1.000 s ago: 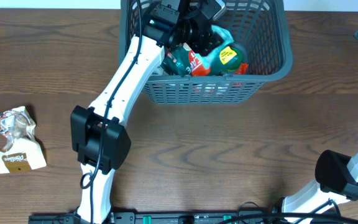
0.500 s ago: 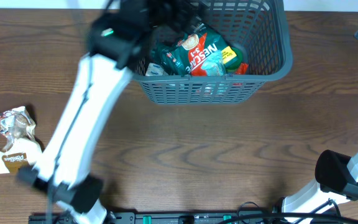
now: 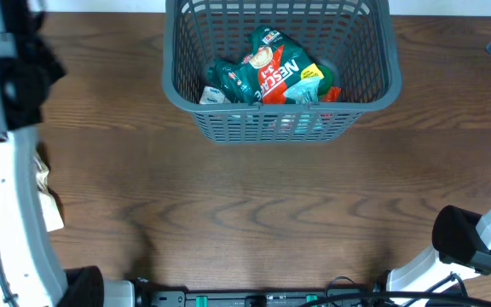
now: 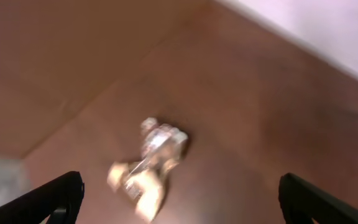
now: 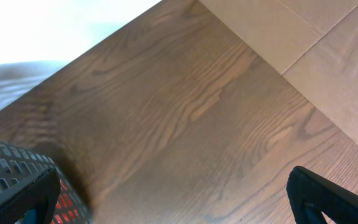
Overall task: Pack container
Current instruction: 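Carry the light-blue packet with the left gripper and drop it in the basket, then move the left gripper to the beige mushroom bag and grasp it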
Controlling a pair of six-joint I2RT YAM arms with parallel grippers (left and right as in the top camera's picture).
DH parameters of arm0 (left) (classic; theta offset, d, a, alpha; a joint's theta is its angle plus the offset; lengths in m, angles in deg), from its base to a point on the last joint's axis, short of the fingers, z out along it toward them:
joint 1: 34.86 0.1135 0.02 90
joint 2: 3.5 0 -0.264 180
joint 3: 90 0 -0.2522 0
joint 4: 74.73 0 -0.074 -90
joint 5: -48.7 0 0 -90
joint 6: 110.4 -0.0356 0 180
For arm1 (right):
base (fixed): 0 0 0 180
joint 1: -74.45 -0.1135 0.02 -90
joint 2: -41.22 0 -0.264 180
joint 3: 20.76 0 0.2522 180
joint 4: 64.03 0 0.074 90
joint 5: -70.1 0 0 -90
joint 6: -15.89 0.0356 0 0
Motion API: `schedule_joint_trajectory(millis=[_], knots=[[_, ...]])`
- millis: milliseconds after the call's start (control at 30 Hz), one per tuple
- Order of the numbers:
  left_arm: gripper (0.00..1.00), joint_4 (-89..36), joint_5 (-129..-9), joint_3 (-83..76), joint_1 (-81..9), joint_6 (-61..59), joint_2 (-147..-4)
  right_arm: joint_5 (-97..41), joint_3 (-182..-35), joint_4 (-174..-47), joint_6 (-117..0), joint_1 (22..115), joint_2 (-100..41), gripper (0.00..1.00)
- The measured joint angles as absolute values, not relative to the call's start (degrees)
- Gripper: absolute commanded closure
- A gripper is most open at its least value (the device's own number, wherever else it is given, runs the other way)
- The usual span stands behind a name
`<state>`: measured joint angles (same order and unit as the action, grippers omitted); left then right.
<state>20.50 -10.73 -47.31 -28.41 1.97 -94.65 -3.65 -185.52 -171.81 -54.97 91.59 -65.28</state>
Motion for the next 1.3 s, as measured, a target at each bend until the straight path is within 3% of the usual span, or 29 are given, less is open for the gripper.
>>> schedule_joint_trajectory(millis=[300, 500, 867, 1300], knots=[[0.01, 24.07, -10.88, -42.28, -17.48, 2.21, -100.31, -3.63, -185.52, -171.81, -54.97, 91.57, -65.28, 0.01], [0.02, 19.19, -11.84, -34.28, -13.59, -4.04, -103.04, -3.65, -185.52, -171.81, -54.97, 91.59, -65.28, 0.01], [0.01, 6.32, -28.76, -15.07, -4.69, -22.68, -103.20, -3.63, -185.52, -171.81, -54.97, 91.59, -65.28, 0.01], [0.02, -2.64, -40.39, -6.39, 4.95, -28.37, -103.28, -3.63, -185.54, -171.81, -54.97, 91.57, -65.28, 0.01]])
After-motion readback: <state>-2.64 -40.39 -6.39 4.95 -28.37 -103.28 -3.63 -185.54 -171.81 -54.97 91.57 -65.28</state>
